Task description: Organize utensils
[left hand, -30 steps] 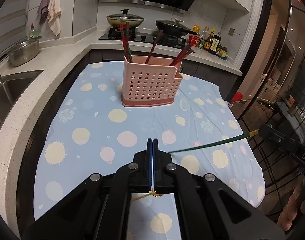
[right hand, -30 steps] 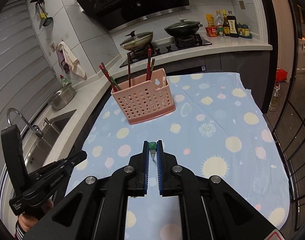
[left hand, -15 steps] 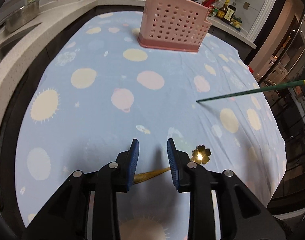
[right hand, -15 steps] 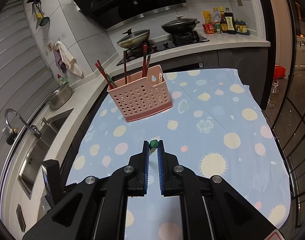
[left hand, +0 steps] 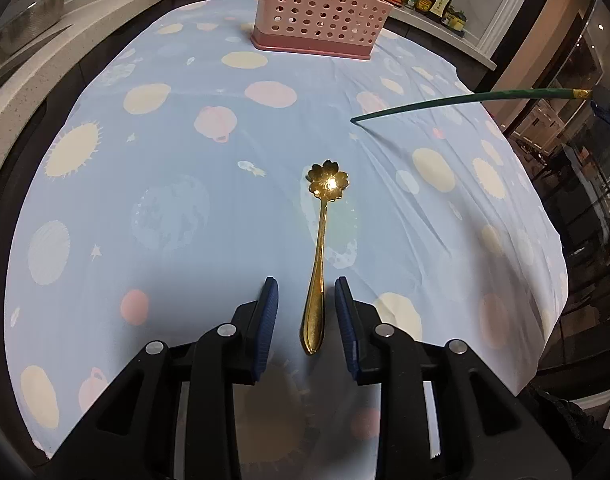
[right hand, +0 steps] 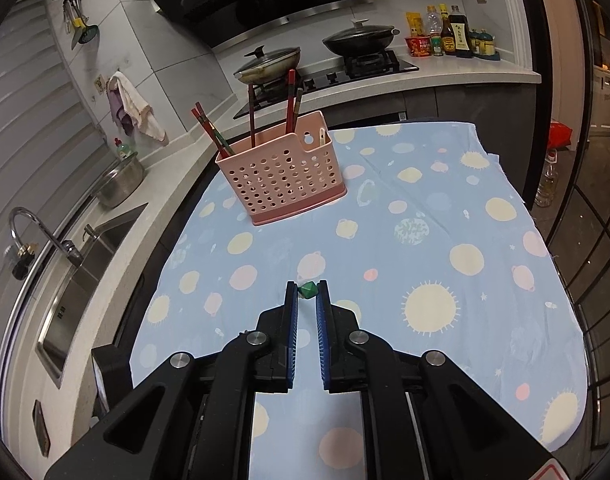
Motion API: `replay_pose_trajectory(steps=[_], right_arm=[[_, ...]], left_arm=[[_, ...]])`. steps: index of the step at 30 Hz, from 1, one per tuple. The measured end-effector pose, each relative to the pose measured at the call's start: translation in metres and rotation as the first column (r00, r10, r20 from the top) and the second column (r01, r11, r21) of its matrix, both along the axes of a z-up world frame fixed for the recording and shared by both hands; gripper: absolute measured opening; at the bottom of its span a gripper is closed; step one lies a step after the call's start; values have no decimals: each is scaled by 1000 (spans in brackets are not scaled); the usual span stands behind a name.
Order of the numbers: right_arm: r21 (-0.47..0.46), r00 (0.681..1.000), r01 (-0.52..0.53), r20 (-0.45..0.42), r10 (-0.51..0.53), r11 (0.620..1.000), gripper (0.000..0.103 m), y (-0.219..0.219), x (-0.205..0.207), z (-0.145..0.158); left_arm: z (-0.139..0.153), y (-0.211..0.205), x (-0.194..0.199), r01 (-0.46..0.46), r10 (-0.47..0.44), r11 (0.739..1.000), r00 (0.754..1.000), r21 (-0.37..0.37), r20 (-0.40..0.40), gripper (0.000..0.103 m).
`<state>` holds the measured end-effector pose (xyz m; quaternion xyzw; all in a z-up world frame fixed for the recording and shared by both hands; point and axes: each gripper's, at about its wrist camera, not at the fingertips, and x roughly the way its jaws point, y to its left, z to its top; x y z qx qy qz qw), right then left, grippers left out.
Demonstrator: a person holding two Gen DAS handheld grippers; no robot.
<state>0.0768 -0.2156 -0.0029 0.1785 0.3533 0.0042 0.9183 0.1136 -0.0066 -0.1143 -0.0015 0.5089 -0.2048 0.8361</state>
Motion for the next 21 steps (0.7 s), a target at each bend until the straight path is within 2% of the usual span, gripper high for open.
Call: replay_pose_trajectory(steps=[6,7,8,14,21], right_arm=[[0,1000,-6,-1,6,1000,10,2,-2,-1],[0,1000,-5,-1,5,1000,10,3,-2,-1],[2,1000,-5,-2,5,1000,10,3,-2,-1],[-2,1000,-3,5,3,1000,10,3,-3,0],[2,999,1,34,-1,1000,9,-1,-3,12]], left_arm=[[-1,-5,-15,11,-11,1000,1000,23,5,25],[-2,-6,-15,14,-14,1000,1000,21,2,14],[-2,-5,-15,14,-14,1000,1000,15,-5,10],[4,-3,-15,4,-4,1000,1000,2,0,10],[41,-2,-10,-8,10,1000,997,-27,75,5]])
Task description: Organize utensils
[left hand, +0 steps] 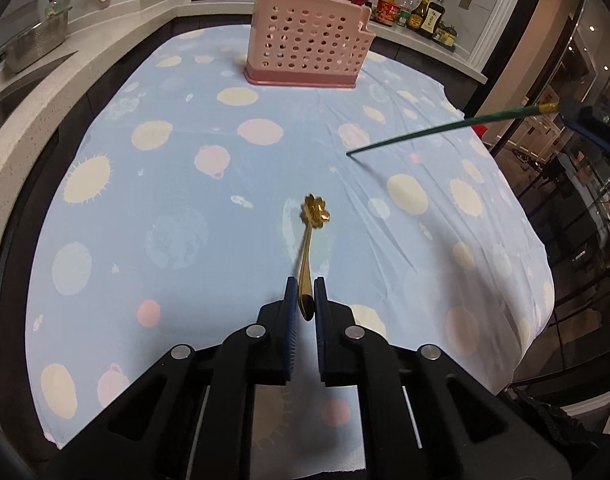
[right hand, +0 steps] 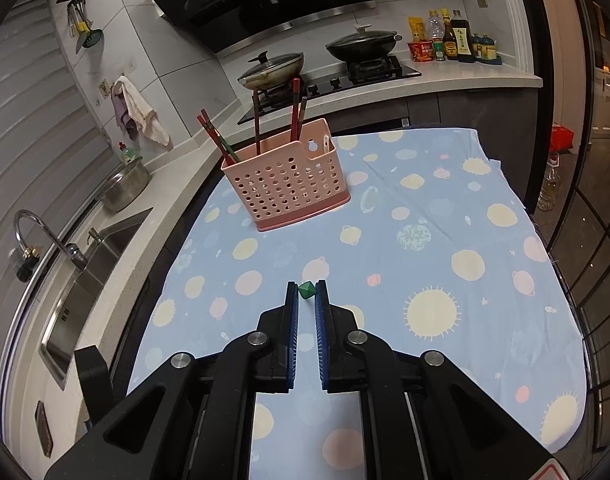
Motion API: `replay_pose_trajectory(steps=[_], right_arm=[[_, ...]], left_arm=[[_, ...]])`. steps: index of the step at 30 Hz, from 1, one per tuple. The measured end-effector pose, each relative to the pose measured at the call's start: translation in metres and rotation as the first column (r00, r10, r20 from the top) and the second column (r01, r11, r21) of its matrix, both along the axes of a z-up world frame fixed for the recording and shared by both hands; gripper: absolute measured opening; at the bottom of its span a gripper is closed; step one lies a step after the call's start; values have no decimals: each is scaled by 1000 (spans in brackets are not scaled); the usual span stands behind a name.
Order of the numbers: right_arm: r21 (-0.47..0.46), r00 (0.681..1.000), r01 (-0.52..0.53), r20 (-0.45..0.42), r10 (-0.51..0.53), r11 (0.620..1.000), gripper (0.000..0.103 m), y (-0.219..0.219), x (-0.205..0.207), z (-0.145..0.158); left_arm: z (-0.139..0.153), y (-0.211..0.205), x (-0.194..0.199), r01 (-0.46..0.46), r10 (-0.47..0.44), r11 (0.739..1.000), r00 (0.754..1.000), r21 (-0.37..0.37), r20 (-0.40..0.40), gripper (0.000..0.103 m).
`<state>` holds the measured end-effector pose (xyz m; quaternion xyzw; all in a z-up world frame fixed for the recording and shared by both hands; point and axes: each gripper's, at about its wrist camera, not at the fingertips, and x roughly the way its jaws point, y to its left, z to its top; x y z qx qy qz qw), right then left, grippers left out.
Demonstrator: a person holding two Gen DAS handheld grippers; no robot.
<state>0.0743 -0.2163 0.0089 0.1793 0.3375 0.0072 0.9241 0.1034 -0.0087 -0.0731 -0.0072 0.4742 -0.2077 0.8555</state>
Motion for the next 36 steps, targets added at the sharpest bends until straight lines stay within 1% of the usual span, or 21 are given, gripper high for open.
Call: replay_pose_trajectory(steps=[1,6,10,12,15,19,23,28,32,36], right_arm=[[-1,1000,-1,6,1,1000,9,0,1,2],[1,1000,-5,28,5,1000,9,-2,7,11],[8,999,-8,48,8,1000,9,-4,13,19],[19,998,-11,62,10,1000,9,-6,17,25],[17,996,-14,90,12,1000,9,-8,24,37],[7,990,-18,139,17,1000,9,-11,40,59],[-12,977,-11,213,14,1000,9,-15,62,87],[-38,949,22,315,-9,999,9,-20,100,124],[-24,927,40,375,-28,999,9,-25,137,152],[-31,911,51,411,-34,998,9,-24,171,173]], left_arm=[[7,1,2,-3,3,1000,1000,-10,11,1],[33,-1,17,-14,16,1000,998,-25,68,1],[47,-2,28,-24,26,999,996,-26,87,1],[59,-2,34,-25,29,999,994,-35,105,1],[79,-3,44,-19,24,999,990,-39,136,1],[103,-9,58,4,0,1000,983,-25,183,1],[125,-15,77,25,-24,1000,973,1,231,1],[150,-22,108,23,-28,1000,960,20,280,1],[172,-28,136,22,-33,999,947,39,320,1],[188,-37,171,11,-33,998,936,67,350,1]])
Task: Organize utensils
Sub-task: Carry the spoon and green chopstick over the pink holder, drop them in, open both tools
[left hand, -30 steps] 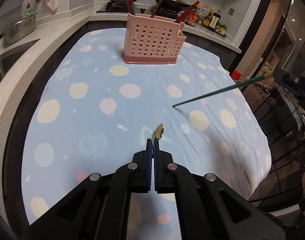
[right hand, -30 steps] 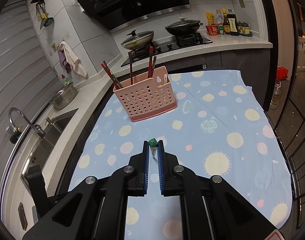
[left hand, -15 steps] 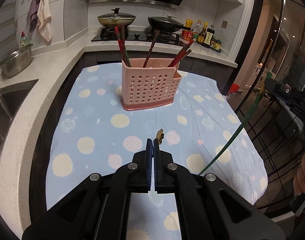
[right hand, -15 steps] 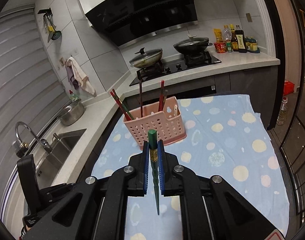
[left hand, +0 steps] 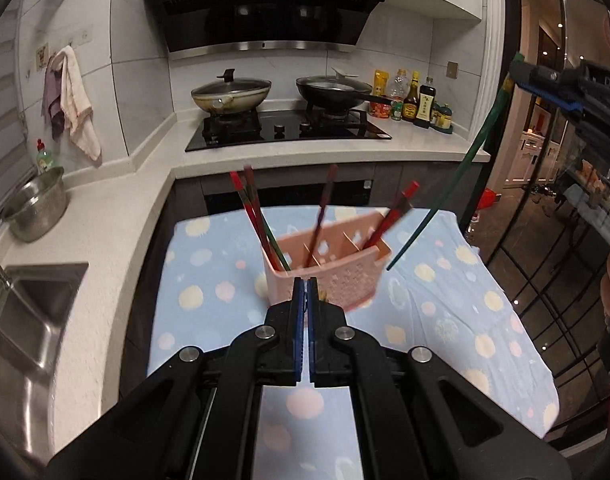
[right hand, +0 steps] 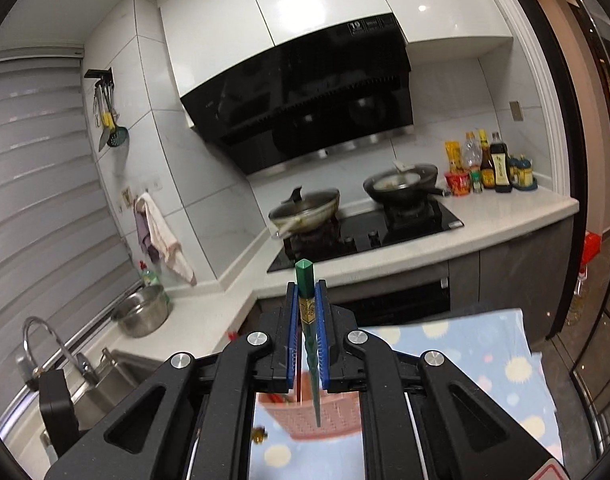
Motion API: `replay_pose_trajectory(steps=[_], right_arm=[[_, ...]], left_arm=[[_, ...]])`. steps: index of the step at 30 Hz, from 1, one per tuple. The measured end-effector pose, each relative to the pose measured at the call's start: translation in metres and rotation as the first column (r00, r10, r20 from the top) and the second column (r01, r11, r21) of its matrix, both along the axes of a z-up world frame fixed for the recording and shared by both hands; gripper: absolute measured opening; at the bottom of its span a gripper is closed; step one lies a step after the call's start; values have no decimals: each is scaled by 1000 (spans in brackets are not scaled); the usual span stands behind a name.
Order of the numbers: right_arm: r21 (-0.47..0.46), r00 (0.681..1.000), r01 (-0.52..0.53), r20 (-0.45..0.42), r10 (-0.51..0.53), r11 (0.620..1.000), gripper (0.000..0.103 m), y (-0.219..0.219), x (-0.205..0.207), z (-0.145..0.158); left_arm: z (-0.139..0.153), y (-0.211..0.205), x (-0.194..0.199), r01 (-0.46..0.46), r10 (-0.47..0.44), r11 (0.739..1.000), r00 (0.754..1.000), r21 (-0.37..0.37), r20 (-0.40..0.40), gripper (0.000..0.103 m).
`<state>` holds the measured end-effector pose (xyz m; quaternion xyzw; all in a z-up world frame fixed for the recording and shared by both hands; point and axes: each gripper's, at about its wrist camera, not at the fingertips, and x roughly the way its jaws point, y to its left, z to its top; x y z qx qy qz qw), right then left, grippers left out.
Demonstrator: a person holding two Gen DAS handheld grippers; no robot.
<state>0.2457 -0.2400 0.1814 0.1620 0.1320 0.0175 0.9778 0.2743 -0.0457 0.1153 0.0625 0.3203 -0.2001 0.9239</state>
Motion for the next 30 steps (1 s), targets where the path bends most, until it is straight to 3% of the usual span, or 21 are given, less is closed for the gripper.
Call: replay_pose_trajectory(steps=[9,15,21,22,25,30], right_arm=[[-13,999,1,-37,-2,1000,9,9,67,-6],[-8,993,-4,-117,3,1000,9,11,97,-38],[-6,981,-14,-191,13,1000,10,9,112,-63],[-8,981,-8,-194,7,1000,13,9,113,-63],[-11,982,2,-189,-4,1000,28,8,113,-64],[-34,981,0,-191,-6,999,30,10,109,-65]], left_arm=[[10,-20,66,-8,8,1000,1000,17,17,1],[-7,-33,99,-2,3,999,1000,45,-22,1],[-22,-31,113,-15,17,1000,997,23,-69,3],[-22,-30,114,-22,24,1000,997,17,-71,6],[-18,-25,117,-49,49,999,997,-3,-64,40],[-15,-24,115,-62,61,998,997,-8,-50,44]])
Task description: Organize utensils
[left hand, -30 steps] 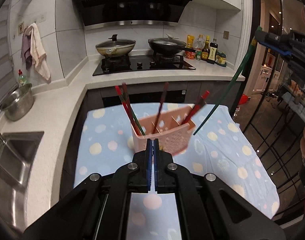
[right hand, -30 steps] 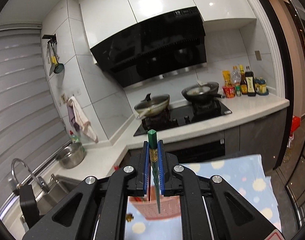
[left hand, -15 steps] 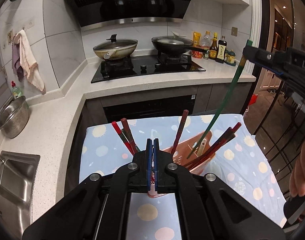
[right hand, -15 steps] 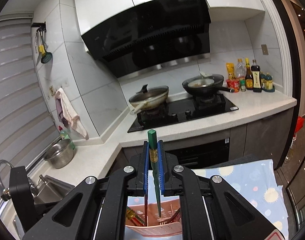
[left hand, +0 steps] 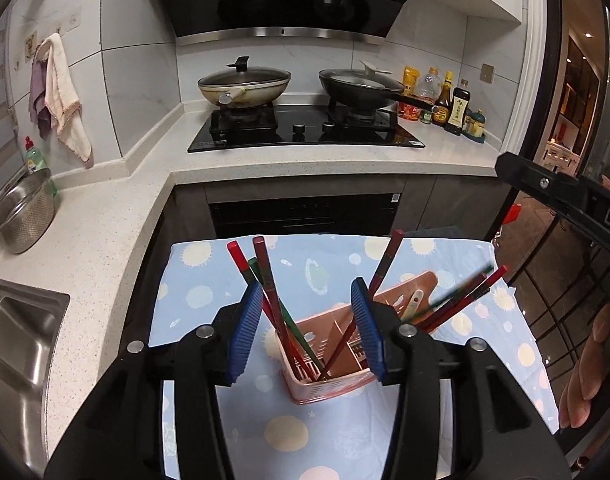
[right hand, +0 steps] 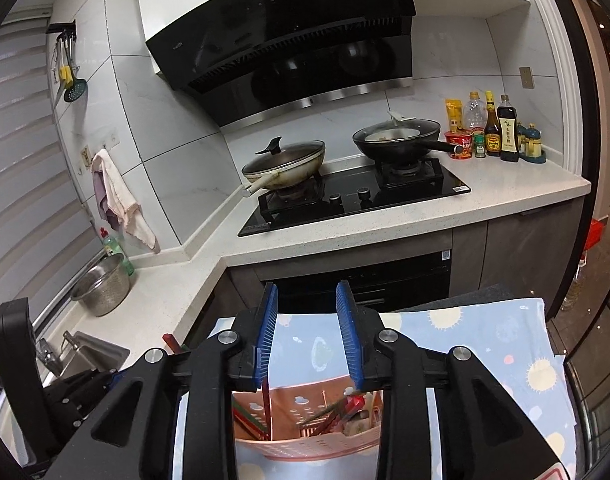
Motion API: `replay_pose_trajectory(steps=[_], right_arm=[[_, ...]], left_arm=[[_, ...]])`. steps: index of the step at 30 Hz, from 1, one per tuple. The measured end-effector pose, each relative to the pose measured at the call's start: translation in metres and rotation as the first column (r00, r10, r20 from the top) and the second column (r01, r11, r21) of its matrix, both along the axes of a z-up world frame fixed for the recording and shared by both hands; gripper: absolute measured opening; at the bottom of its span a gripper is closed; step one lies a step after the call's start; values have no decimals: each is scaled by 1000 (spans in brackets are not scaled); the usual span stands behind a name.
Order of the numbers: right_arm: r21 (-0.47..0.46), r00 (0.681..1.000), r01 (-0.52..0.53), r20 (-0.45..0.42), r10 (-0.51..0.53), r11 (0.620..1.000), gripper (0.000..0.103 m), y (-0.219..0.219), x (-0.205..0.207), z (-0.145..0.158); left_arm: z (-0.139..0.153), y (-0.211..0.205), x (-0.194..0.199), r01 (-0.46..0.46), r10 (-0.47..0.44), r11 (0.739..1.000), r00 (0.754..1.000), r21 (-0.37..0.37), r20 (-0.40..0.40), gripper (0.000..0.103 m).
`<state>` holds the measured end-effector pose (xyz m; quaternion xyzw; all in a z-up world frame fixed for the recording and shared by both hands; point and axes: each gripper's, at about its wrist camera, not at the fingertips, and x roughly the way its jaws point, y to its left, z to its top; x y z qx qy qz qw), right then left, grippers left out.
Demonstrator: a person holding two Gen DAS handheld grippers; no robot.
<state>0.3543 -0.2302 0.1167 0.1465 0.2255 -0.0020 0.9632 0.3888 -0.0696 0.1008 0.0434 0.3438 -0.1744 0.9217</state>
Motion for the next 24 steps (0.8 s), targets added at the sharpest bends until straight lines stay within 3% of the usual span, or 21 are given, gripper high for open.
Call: replay_pose_trajectory(steps=[24], right_arm=[[-22,989,-22,-146,18,1000,30,10,-68,-51]], left_arm=[[-3,9,-48,-30,30,999,1000,-12,0,46]])
